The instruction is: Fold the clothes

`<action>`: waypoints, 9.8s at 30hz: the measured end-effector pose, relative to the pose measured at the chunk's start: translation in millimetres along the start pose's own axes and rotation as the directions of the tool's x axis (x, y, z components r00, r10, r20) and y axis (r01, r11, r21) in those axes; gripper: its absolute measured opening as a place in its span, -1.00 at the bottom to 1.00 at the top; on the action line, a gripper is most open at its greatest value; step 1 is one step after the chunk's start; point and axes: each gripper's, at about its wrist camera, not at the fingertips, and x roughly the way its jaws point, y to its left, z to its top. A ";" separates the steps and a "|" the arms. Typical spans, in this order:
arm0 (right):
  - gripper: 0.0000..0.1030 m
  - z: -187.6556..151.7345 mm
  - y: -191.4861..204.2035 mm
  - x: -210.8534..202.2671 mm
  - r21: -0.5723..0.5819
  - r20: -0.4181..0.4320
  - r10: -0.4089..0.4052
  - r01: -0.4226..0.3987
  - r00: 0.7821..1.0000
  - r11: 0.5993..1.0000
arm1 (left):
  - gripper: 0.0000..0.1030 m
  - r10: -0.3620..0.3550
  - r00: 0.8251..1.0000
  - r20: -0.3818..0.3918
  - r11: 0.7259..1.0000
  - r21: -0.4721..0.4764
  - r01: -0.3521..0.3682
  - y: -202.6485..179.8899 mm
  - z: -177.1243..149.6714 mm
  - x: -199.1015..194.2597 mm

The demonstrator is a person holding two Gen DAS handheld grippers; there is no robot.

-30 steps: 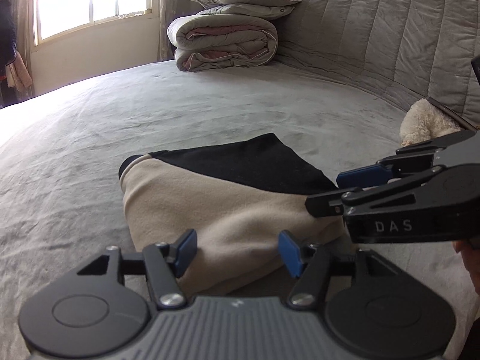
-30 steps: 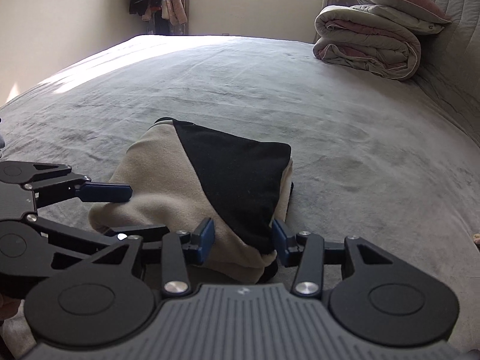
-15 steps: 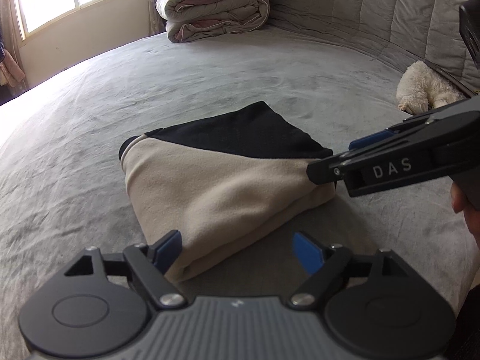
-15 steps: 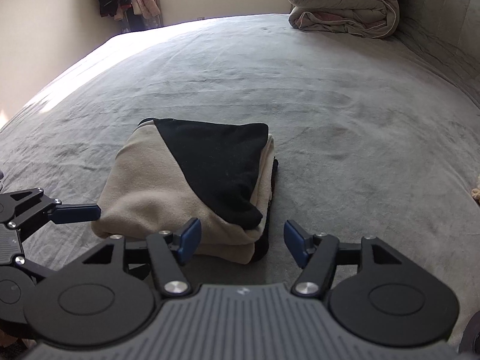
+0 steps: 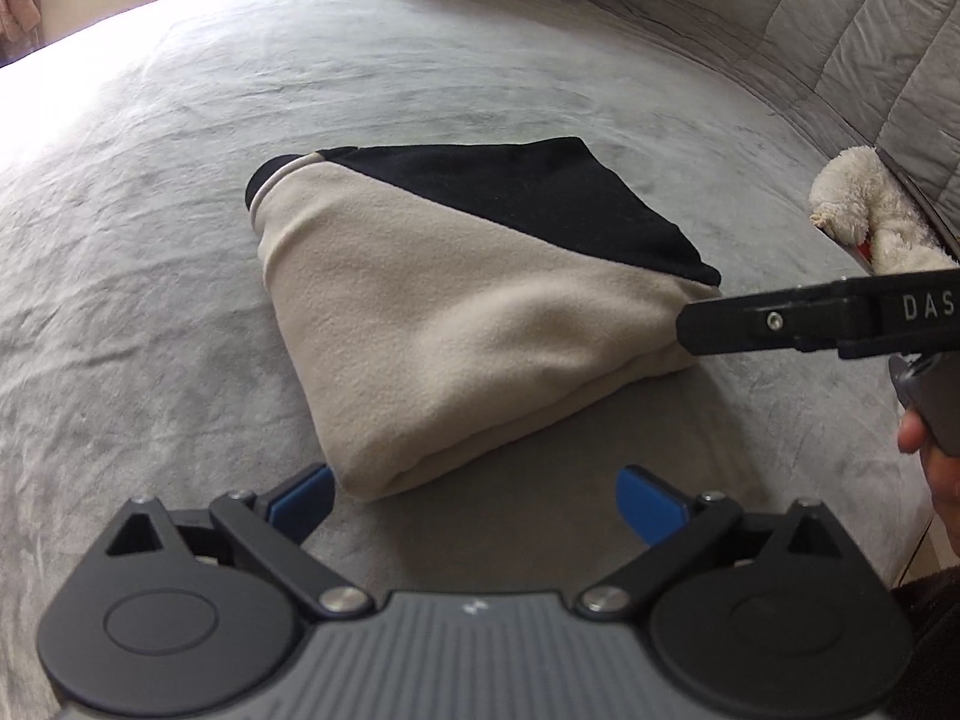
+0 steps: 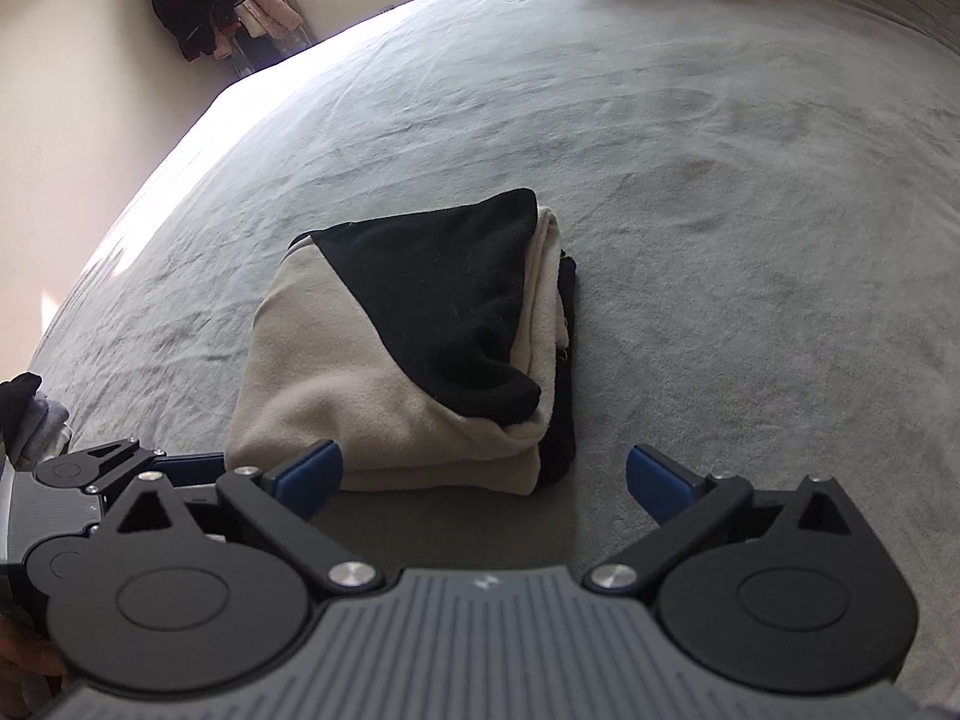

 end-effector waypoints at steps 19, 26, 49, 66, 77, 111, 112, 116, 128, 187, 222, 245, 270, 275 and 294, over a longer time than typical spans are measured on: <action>0.91 15.1 -49.2 17.2 0.389 0.078 0.156 -0.174 0.985 0.905 | 0.95 -0.182 0.981 0.062 0.923 -0.334 0.192 78.9 14.0 20.4; 0.70 17.2 -54.6 29.0 0.441 0.090 0.181 -0.203 0.979 0.875 | 0.90 -0.231 0.960 0.161 0.859 -0.428 0.279 98.2 14.8 31.6; -0.13 35.4 -54.1 5.4 0.465 0.255 0.223 -0.321 0.941 0.825 | -0.21 -0.174 0.908 0.382 0.802 -0.480 0.356 94.3 40.3 33.7; -0.13 143.6 -115.8 0.1 0.409 0.430 0.124 -0.315 0.894 0.857 | -0.24 -0.233 0.858 0.457 0.849 -0.334 0.409 37.2 187.8 85.4; -0.13 195.0 -183.7 13.4 0.410 0.562 -0.022 -0.255 0.827 0.876 | -0.25 -0.321 0.812 0.488 0.834 -0.260 0.486 -1.3 282.3 170.0; -0.21 191.0 -201.9 60.5 0.155 0.714 -0.244 0.192 0.656 0.969 | -0.33 -0.193 0.696 0.691 0.975 0.052 0.218 -39.8 288.3 220.5; -0.24 191.9 -202.3 67.0 0.143 0.700 -0.240 0.197 0.673 0.970 | -0.33 -0.200 0.716 0.669 0.975 0.061 0.214 -40.7 289.3 225.3; -0.62 196.8 -210.5 88.2 0.193 0.602 -0.351 0.297 0.717 0.935 | -0.36 -0.179 0.770 0.612 0.982 0.064 0.178 -42.5 289.9 239.8; 0.07 190.8 -236.1 94.5 0.336 0.553 -0.368 0.204 0.748 0.920 | -0.62 -0.143 0.820 0.554 0.985 0.003 0.170 -39.5 293.2 251.1; 1.00 167.5 -111.0 -41.2 0.267 0.305 -0.410 0.336 0.860 0.903 | 0.99 0.224 0.969 0.101 0.969 0.081 -0.232 -94.1 274.8 97.8; 1.00 167.7 -114.4 -38.3 0.264 0.293 -0.399 0.328 0.869 0.907 | 0.99 0.246 0.965 0.095 0.962 0.099 -0.255 -101.2 276.5 98.2; 1.00 168.5 -117.4 -36.2 0.266 0.285 -0.393 0.322 0.874 0.909 | 0.99 0.240 0.967 0.081 0.963 0.105 -0.248 -104.4 274.8 104.2; 1.00 168.3 -119.0 -34.5 0.267 0.276 -0.397 0.327 0.875 0.907 | 0.99 0.241 0.967 0.078 0.962 0.110 -0.249 -102.8 274.2 104.2; 1.00 166.1 -114.4 -40.0 0.261 0.281 -0.415 0.347 0.865 0.901 | 0.99 0.243 0.967 0.084 0.961 0.115 -0.251 -102.5 270.3 98.6; 1.00 119.4 -29.2 -118.0 0.173 0.355 -0.439 0.403 0.825 0.899 | 0.99 0.195 0.961 0.194 0.975 0.069 -0.212 -89.2 197.8 -34.0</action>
